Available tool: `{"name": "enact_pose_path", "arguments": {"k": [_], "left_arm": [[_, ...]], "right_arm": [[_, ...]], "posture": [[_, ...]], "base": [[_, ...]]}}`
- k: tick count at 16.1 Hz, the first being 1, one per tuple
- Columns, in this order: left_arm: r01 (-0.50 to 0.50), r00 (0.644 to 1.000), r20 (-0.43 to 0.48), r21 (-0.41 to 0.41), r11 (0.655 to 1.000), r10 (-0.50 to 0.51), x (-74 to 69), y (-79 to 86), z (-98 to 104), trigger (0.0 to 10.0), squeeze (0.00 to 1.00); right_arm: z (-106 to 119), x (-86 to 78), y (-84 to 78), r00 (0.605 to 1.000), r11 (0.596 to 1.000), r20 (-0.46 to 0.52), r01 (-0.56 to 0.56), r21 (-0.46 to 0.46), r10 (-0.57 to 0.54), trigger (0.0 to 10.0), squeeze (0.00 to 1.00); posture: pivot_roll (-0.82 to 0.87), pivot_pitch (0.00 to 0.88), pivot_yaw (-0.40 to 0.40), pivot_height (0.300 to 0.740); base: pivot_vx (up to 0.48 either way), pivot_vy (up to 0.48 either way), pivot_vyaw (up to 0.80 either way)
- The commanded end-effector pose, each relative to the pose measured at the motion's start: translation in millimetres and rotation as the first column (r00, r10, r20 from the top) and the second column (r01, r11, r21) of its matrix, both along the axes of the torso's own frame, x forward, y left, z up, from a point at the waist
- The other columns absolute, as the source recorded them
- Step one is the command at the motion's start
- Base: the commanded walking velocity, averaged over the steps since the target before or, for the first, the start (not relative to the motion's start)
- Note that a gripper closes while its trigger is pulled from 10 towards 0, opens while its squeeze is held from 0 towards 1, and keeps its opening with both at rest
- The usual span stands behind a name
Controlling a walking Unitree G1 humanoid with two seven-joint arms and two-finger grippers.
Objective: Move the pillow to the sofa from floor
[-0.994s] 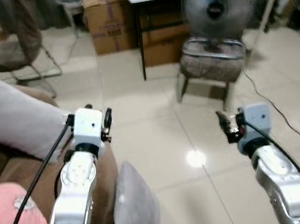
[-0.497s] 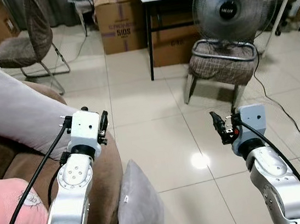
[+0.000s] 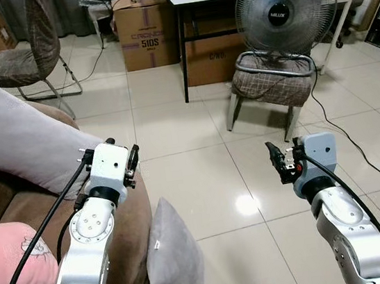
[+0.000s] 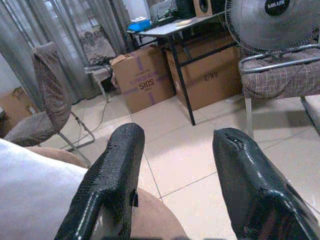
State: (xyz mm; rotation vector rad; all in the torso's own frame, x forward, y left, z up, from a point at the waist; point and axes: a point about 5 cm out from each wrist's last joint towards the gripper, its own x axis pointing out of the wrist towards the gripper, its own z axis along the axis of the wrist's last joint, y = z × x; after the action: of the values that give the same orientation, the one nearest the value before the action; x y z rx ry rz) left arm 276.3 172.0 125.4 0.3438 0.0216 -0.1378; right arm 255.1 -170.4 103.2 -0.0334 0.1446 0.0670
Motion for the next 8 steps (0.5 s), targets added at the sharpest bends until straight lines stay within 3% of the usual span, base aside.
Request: {"name": "enact_pose_path", "arguments": {"k": [1, 8], "left_arm": [[0.021, 1.0, -0.008, 0.012, 1.0, -0.021, 0.1, -1.9, -1.7, 10.0, 0.06], [0.015, 1.0, 0.006, -0.017, 1.0, -0.015, 1.7, -0.6, 1.3, 10.0, 0.07]], "right_arm": [[-3.4, -1.3, -5.1, 1.0, 1.0, -0.012, 0.026, -0.009, -0.026, 10.0, 0.0], [-3.1, 0.1, -2.9, 1.0, 1.0, -0.005, 0.022, -0.007, -0.022, 10.0, 0.0]], "posture": [[0.0, 0.0, 0.001, 0.655], [0.01, 0.0, -0.006, 0.65]], "base": [[0.0, 0.0, 0.0], [0.0, 0.0, 0.0]]}}
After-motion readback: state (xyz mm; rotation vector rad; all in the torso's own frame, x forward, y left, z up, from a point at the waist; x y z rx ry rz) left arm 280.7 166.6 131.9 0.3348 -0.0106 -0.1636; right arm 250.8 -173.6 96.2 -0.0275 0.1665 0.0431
